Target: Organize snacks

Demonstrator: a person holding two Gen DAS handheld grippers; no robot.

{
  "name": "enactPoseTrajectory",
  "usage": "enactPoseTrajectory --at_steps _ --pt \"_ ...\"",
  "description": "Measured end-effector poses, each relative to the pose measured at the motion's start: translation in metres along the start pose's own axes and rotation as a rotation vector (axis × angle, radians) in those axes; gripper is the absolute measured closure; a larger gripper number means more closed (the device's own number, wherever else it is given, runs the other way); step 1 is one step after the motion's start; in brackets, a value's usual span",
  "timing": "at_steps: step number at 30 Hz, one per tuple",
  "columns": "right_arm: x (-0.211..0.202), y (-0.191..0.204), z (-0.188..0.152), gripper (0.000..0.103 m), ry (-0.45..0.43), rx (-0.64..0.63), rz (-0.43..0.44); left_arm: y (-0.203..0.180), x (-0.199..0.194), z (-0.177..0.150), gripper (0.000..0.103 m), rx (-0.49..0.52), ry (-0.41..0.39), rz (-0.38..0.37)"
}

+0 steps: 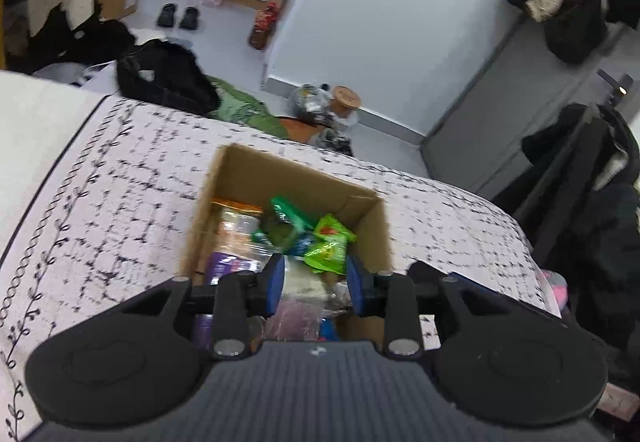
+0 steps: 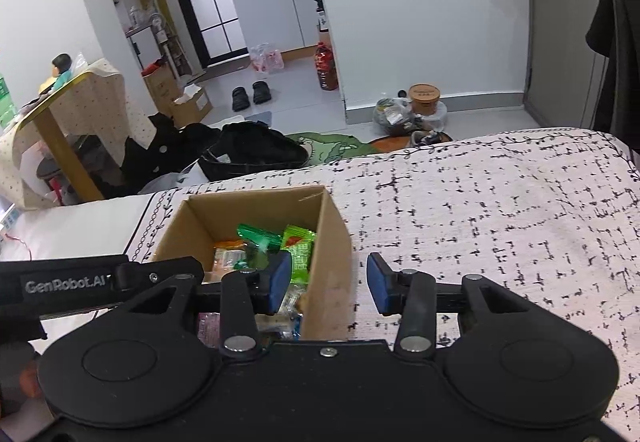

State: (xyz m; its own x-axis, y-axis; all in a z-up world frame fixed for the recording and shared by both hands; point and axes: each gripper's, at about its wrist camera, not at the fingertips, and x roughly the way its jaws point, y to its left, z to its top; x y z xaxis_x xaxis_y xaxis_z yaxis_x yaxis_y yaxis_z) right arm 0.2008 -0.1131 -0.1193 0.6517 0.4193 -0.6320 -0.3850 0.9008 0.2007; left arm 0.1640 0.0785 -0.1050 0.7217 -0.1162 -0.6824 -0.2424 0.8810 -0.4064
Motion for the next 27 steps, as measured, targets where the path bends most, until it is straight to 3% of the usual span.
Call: enactPoseTrajectory --at_steps 4,11,18,27 --pt "-0.002 -0.005 -0.001 0.058 0.001 0.013 -0.008 -0.006 0.002 -0.003 0.07 0.009 0.012 -0.013" --pt "-0.003 -0.013 -0.001 0.048 0.006 0.025 -0.013 0.004 0.004 0.005 0.066 -0.027 0.011 0.053" --pt "-0.011 -0.023 0.001 0.037 0.025 0.029 -0.001 0.018 0.002 0.014 0.048 -0.054 0.022 0.128" --pt "-0.032 -0.035 0.001 0.026 0.053 0.004 -0.022 0.018 -0.011 0.015 0.031 0.04 0.024 0.172"
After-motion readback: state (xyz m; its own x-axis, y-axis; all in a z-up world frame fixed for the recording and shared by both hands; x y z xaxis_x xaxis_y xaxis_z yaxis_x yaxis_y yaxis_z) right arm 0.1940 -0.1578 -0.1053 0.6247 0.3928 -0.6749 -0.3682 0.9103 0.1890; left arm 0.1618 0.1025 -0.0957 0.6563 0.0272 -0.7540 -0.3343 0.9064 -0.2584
